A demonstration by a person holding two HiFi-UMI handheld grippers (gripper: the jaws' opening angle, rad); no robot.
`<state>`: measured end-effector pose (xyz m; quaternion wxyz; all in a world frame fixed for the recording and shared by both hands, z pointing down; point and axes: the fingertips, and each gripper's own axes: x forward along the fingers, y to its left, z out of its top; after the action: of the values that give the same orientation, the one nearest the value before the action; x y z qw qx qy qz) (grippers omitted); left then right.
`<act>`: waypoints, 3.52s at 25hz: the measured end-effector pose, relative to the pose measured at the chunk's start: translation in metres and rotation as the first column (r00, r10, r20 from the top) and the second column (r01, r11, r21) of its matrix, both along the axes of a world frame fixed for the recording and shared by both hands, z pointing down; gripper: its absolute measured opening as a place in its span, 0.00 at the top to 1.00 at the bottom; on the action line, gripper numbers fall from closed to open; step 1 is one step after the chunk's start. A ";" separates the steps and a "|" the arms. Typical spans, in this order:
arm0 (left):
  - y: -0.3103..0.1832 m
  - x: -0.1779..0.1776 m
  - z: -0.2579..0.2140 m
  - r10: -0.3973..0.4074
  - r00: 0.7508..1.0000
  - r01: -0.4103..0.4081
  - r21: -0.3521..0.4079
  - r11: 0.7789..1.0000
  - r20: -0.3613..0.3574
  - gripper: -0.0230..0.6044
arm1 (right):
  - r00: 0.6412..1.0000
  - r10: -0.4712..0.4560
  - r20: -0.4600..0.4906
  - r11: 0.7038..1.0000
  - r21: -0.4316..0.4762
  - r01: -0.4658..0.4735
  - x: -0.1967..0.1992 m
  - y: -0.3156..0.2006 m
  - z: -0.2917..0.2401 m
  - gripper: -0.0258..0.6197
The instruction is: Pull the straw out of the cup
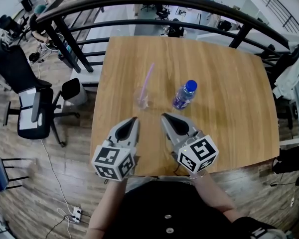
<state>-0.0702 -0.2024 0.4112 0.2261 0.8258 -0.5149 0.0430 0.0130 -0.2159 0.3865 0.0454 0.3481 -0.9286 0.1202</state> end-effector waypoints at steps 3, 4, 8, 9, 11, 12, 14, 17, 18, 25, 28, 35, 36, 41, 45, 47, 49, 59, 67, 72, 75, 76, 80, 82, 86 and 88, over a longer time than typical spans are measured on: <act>-0.001 -0.002 -0.002 0.016 1.000 -0.016 0.006 1.000 -0.002 0.94 | 1.000 0.016 -0.007 1.000 -0.009 -0.016 -0.002 0.000 0.002 0.96; -0.001 -0.003 -0.003 0.020 1.000 -0.020 0.006 1.000 -0.006 0.94 | 1.000 0.023 -0.007 1.000 -0.011 -0.023 -0.003 0.000 0.002 0.96; -0.003 -0.008 -0.007 0.041 0.999 -0.041 0.002 0.999 -0.011 0.94 | 0.999 0.043 -0.016 0.999 -0.009 -0.043 -0.007 0.000 -0.003 0.96; -0.003 -0.010 -0.007 0.045 0.999 -0.045 0.002 0.999 -0.010 0.94 | 0.999 0.046 -0.020 0.999 -0.010 -0.046 -0.008 0.001 -0.002 0.96; -0.006 -0.013 -0.008 0.054 0.998 -0.054 0.003 0.999 -0.012 0.94 | 0.998 0.053 -0.022 0.998 -0.014 -0.053 -0.010 0.001 -0.002 0.96; -0.008 -0.012 -0.008 0.064 0.998 -0.064 0.004 0.998 -0.014 0.94 | 0.998 0.056 -0.021 0.998 -0.016 -0.057 -0.010 0.000 -0.002 0.96; -0.012 -0.011 -0.010 0.092 0.996 -0.092 0.010 0.996 -0.014 0.94 | 0.998 0.062 -0.022 0.998 -0.018 -0.062 -0.009 -0.001 -0.002 0.96; -0.019 -0.011 -0.013 0.111 0.994 -0.111 0.024 0.994 0.003 0.94 | 0.997 0.074 -0.013 0.997 -0.015 -0.074 -0.008 -0.006 -0.004 0.96; -0.021 -0.012 -0.014 0.108 0.994 -0.108 0.028 0.994 0.010 0.94 | 0.997 0.079 -0.008 0.997 -0.011 -0.079 -0.008 -0.007 -0.004 0.96; -0.041 -0.020 -0.015 0.114 0.991 -0.116 0.024 0.993 0.063 0.94 | 0.996 0.088 0.013 0.996 -0.003 -0.088 -0.013 -0.019 -0.007 0.96; -0.051 -0.021 -0.015 0.109 0.991 -0.112 0.027 0.993 0.083 0.94 | 0.996 0.090 0.013 0.996 -0.005 -0.090 -0.011 -0.026 -0.006 0.96; -0.071 -0.016 -0.009 0.166 0.978 -0.170 0.022 0.985 0.130 0.94 | 0.995 0.102 0.019 0.995 -0.013 -0.102 -0.009 -0.040 -0.001 0.96; -0.074 -0.015 -0.008 0.170 0.976 -0.175 0.021 0.984 0.136 0.94 | 0.995 0.101 0.018 0.995 -0.013 -0.101 -0.009 -0.041 0.000 0.96; -0.094 -0.015 -0.004 0.184 0.970 -0.189 0.018 0.982 0.158 0.93 | 0.994 0.104 0.027 0.994 -0.032 -0.103 -0.011 -0.048 0.009 0.96; -0.108 -0.014 0.006 0.218 0.961 -0.220 -0.008 0.975 0.169 0.88 | 0.994 0.105 0.024 0.993 -0.050 -0.104 -0.016 -0.054 0.019 0.96; -0.113 -0.010 0.014 0.242 0.955 -0.241 -0.026 0.970 0.170 0.84 | 0.993 0.115 0.025 0.992 -0.060 -0.113 -0.015 -0.059 0.024 0.96; -0.120 -0.005 0.020 0.255 0.950 -0.252 -0.042 0.967 0.177 0.83 | 0.992 0.125 0.026 0.990 -0.068 -0.123 -0.010 -0.064 0.028 0.96; -0.146 0.014 0.050 0.362 0.904 -0.339 -0.135 0.931 0.227 0.71 | 0.987 0.158 0.030 0.980 -0.128 -0.153 0.002 -0.079 0.053 0.96; -0.163 0.022 0.055 0.357 0.896 -0.331 -0.138 0.933 0.266 0.73 | 0.987 0.155 0.042 0.975 -0.170 -0.146 0.002 -0.082 0.067 0.96; -0.163 0.023 0.055 0.363 0.891 -0.335 -0.144 0.931 0.273 0.84 | 0.987 0.156 0.044 0.973 -0.178 -0.146 0.002 -0.080 0.070 0.96; -0.162 0.022 0.055 0.363 0.891 -0.334 -0.146 0.931 0.273 0.89 | 0.986 0.162 0.044 0.972 -0.177 -0.151 0.004 -0.080 0.070 0.96; -0.162 0.022 0.055 0.362 0.891 -0.333 -0.145 0.931 0.276 0.89 | 0.986 0.163 0.043 0.973 -0.176 -0.153 0.005 -0.081 0.069 0.96; -0.160 0.020 0.053 0.359 0.891 -0.331 -0.144 0.932 0.276 0.90 | 0.985 0.168 0.043 0.973 -0.167 -0.159 0.008 -0.081 0.066 0.96; -0.158 0.017 0.051 0.355 0.893 -0.330 -0.136 0.934 0.275 0.90 | 0.984 0.171 0.045 0.974 -0.160 -0.162 0.009 -0.080 0.064 0.96; -0.156 0.012 0.040 0.332 0.908 -0.317 -0.099 0.943 0.256 0.90 | 0.984 0.172 0.042 0.976 -0.145 -0.164 0.009 -0.078 0.059 0.96; -0.155 0.011 0.032 0.316 0.917 -0.307 -0.075 0.949 0.242 0.90 | 0.984 0.173 0.042 0.977 -0.134 -0.166 0.010 -0.077 0.055 0.96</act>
<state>-0.0591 -0.3578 0.4436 0.1641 0.8809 -0.4005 0.1918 0.0229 -0.2931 0.4414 0.0326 0.4188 -0.8867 0.1932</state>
